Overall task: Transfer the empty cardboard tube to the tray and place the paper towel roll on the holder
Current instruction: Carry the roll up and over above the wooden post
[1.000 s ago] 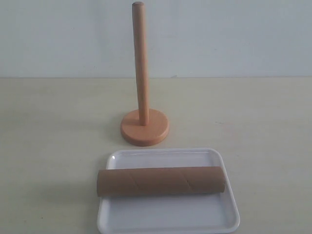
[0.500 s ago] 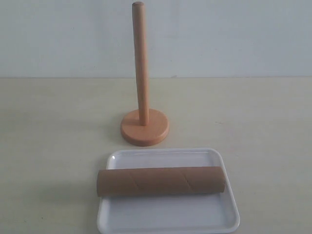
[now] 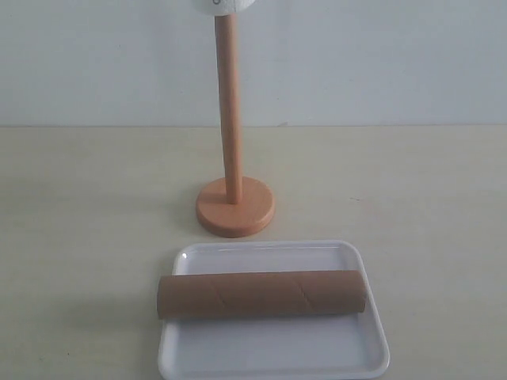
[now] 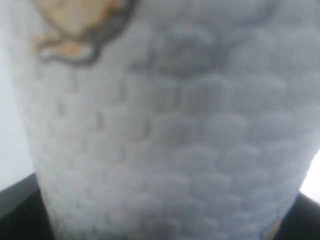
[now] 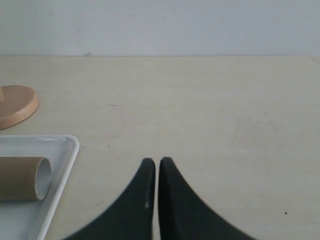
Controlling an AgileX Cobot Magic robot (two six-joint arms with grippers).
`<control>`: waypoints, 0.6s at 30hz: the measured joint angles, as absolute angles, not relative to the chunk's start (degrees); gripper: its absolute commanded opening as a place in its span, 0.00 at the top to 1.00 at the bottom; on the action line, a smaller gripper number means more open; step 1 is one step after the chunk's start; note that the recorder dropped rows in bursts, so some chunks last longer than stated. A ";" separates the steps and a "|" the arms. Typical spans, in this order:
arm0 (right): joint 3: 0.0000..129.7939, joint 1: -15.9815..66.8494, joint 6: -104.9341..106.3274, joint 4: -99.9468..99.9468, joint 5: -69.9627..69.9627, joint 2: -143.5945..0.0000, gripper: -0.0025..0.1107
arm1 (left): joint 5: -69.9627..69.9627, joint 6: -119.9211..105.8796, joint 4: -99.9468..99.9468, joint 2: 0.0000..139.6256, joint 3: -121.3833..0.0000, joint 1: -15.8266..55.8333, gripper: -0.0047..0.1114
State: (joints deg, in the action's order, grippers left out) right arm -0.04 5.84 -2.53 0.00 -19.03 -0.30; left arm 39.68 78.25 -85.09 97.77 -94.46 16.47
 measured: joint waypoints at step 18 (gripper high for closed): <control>-0.04 5.84 -2.53 0.00 -19.03 -0.30 0.95 | 38.86 79.81 -85.83 98.82 -94.52 16.55 0.92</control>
